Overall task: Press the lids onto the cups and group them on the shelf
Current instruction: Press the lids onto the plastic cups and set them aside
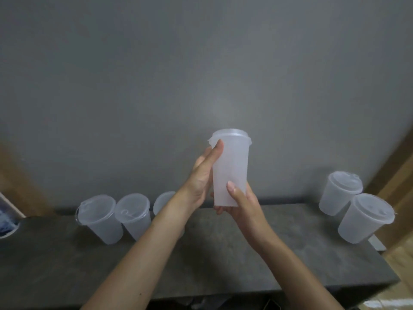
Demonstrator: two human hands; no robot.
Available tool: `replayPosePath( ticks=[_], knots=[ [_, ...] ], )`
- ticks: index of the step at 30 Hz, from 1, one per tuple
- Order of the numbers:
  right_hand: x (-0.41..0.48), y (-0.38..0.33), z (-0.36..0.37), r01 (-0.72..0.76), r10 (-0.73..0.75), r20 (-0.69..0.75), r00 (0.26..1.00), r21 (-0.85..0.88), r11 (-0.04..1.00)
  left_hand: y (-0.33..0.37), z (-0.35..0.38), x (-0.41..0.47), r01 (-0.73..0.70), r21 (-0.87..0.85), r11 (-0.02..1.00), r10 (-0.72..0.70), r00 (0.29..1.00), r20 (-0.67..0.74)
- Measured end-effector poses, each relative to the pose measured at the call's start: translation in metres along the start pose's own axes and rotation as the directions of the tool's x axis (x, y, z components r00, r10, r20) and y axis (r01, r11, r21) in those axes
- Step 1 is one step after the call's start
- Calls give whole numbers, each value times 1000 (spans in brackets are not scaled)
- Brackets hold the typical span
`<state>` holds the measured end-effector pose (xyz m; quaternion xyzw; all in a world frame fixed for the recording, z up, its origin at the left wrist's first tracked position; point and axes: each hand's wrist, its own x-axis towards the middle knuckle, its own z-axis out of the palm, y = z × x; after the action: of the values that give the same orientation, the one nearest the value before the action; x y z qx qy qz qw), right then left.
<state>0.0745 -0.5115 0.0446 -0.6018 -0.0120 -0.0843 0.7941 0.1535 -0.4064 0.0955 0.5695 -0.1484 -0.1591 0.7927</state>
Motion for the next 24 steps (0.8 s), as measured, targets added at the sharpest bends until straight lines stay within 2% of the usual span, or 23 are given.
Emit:
replayPosePath(
  ticks=[5, 8, 10, 13, 15, 17, 19, 21, 22, 24],
  knots=[
    [-11, -6, -5, -2, 2, -38, 999, -2, 1000, 1, 5, -6, -44, 65, 997, 46, 999, -17],
    [-15, -8, -8, -27, 27, -21, 999, -9, 1000, 2, 4, -7, -55, 86, 995, 53, 998, 28],
    [-17, -17, -8, -51, 50, 12, 999, 92, 994, 5, 3, -9, -22, 23, 1000, 21, 999, 48],
    [-24, -29, -2, -201, 167, 166, 972, 215, 956, 13, 9, -17, 111, -120, 986, -94, 985, 146],
    [-23, -32, 2, -238, 206, 163, 965, 210, 948, 18, 18, -18, 100, -89, 991, -92, 992, 81],
    [-24, -34, 2, -207, 194, 88, 977, 169, 964, 20, 23, -15, 22, 5, 1000, -21, 1000, -15],
    [-29, -41, 1, -238, 204, 151, 967, 257, 937, 25, 27, -17, 22, -18, 1000, -22, 1000, 1],
    [-37, -52, 1, -304, 208, 282, 936, 359, 882, 33, 30, -22, 98, -123, 988, -86, 992, 95],
    [-39, -56, 1, -316, 208, 306, 929, 364, 876, 36, 31, -23, 109, -135, 985, -94, 989, 113],
    [-39, -61, 1, -296, 222, 262, 939, 289, 910, 41, 34, -23, 55, -49, 997, -53, 998, 40]
  ],
)
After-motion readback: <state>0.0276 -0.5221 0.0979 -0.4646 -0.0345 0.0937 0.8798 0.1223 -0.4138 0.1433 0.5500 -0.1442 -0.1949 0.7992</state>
